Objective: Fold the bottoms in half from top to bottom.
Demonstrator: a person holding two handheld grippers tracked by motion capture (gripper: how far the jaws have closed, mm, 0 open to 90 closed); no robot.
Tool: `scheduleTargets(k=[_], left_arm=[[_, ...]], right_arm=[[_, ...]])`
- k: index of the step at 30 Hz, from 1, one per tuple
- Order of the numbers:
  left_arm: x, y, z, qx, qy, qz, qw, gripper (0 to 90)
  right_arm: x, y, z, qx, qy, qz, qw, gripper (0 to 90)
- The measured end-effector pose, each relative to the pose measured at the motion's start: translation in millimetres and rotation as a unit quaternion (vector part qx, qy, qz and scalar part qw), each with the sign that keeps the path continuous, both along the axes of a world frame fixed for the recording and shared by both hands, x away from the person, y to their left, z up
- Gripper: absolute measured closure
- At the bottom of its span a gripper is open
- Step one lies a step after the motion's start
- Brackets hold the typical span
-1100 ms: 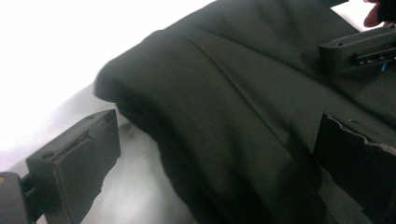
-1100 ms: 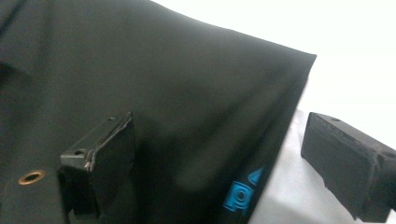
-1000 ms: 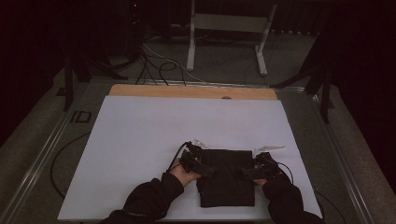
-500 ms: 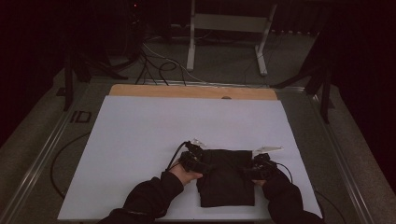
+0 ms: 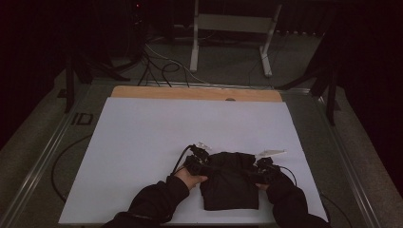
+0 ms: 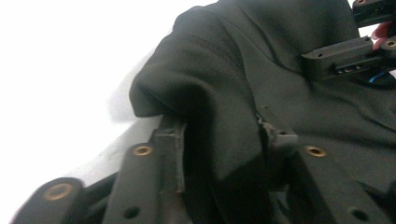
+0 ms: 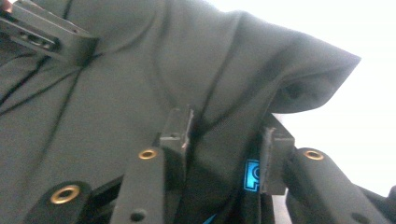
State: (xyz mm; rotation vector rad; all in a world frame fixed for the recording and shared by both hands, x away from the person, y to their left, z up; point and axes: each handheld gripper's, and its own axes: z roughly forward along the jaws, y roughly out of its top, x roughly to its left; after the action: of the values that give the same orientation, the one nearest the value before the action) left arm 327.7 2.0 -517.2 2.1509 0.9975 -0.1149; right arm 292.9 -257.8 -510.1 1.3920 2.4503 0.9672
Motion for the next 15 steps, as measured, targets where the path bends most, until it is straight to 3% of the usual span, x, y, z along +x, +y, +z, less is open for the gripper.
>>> scheduleTargets(k=[5, 10, 15], left_arm=[[-2.3, -2.1, 0.3, 0.005, -0.008, -0.003, 1.0000, 65.7], [-4.2, -2.9, 2.8, 0.009, -0.018, -0.007, 0.9998, 69.2], [-5.0, -2.3, 5.0, 0.004, -0.021, -0.005, 0.9997, 70.1]], right_arm=[[-1.0, 2.7, 0.3, 0.004, 0.002, 0.012, 0.9999, 72.0], [-3.3, 4.9, 2.4, -0.009, -0.012, 0.018, 0.9997, 75.1], [-5.1, 4.8, 5.0, -0.003, -0.025, 0.017, 0.9995, 76.4]])
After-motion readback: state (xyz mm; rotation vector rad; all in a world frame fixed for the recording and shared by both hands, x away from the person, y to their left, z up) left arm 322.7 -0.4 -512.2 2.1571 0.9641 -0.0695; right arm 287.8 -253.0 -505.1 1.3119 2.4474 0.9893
